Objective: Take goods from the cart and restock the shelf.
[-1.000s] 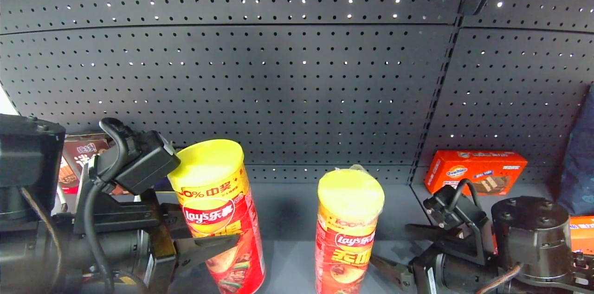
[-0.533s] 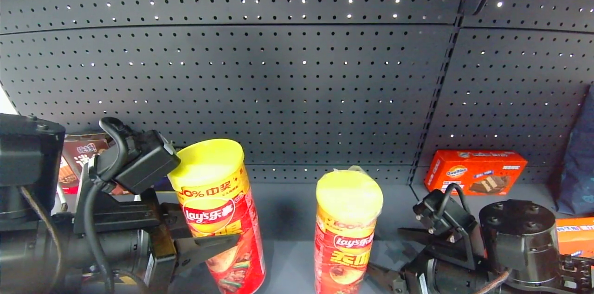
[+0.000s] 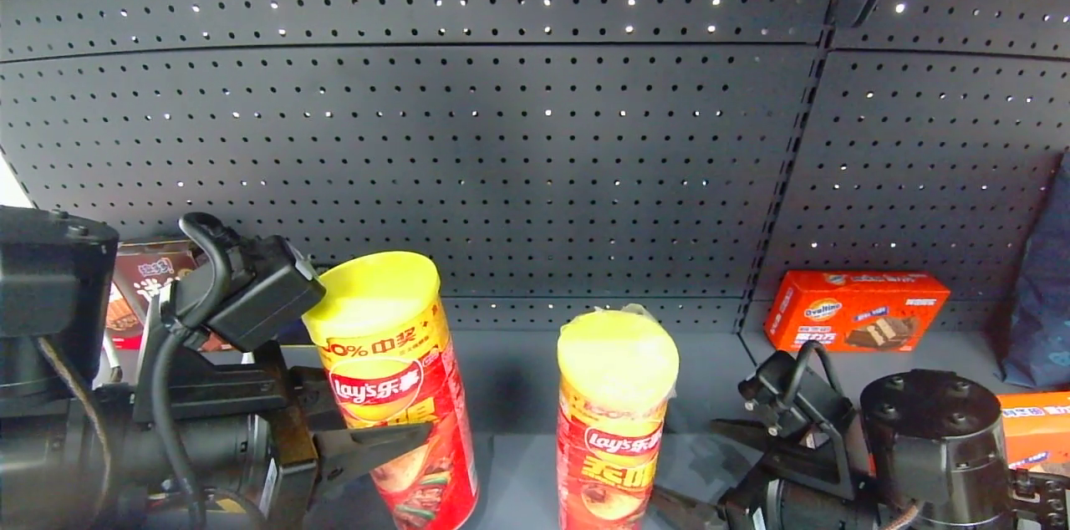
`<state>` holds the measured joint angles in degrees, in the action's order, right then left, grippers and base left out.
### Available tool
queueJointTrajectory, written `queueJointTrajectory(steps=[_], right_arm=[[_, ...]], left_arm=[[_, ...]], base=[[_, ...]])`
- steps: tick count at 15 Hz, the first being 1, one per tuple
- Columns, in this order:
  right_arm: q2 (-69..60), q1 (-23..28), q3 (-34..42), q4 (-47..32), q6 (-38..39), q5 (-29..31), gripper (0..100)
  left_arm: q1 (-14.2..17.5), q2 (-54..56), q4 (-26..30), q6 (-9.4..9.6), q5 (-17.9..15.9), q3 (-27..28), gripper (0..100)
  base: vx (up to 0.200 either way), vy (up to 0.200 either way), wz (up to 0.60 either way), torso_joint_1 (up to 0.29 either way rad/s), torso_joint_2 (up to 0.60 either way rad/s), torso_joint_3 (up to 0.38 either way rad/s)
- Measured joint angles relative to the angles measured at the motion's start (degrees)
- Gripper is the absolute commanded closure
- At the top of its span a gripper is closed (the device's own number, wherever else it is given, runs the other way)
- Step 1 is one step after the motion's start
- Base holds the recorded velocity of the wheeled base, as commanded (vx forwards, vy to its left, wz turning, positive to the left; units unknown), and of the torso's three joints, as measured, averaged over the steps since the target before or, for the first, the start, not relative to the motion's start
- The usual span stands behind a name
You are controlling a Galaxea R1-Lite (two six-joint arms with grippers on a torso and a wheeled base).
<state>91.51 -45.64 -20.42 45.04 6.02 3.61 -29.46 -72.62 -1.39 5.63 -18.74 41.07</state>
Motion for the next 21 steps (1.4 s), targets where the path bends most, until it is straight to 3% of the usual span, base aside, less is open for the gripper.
queueJointTrajectory(steps=[7, 11, 15, 19, 21], right_arm=[[-1.35, -1.16, -0.28, 0.46, 0.02, 0.20, 0], [-8.87, 2.51, -0.33, 0.39, -0.78, 1.80, 0], [-21.65, 14.73, 0.37, 0.15, -4.80, 2.05, 0], [-38.13, 34.65, 11.33, -0.57, -6.46, 2.13, 0], [-47.84, 41.33, 16.57, -6.29, -6.73, 2.55, 0]], left_arm=[[0.06, 0.16, 0.00, -0.02, 0.00, -0.17, 100], [0.59, 0.21, -0.06, -0.02, 0.02, -0.28, 100], [1.19, 0.79, -0.09, -0.09, 0.21, -0.15, 100], [1.66, 1.16, -0.66, -0.11, 0.05, 0.29, 100], [1.71, 1.27, -1.48, -0.17, 0.05, 0.29, 100]], base=[[0.000, 0.000, 0.00, 0.000, 0.00, 0.000], [0.000, 0.000, 0.00, 0.000, 0.00, 0.000], [0.000, 0.000, 0.00, 0.000, 0.00, 0.000], [0.000, 0.000, 0.00, 0.000, 0.00, 0.000], [0.000, 0.000, 0.00, 0.000, 0.00, 0.000]])
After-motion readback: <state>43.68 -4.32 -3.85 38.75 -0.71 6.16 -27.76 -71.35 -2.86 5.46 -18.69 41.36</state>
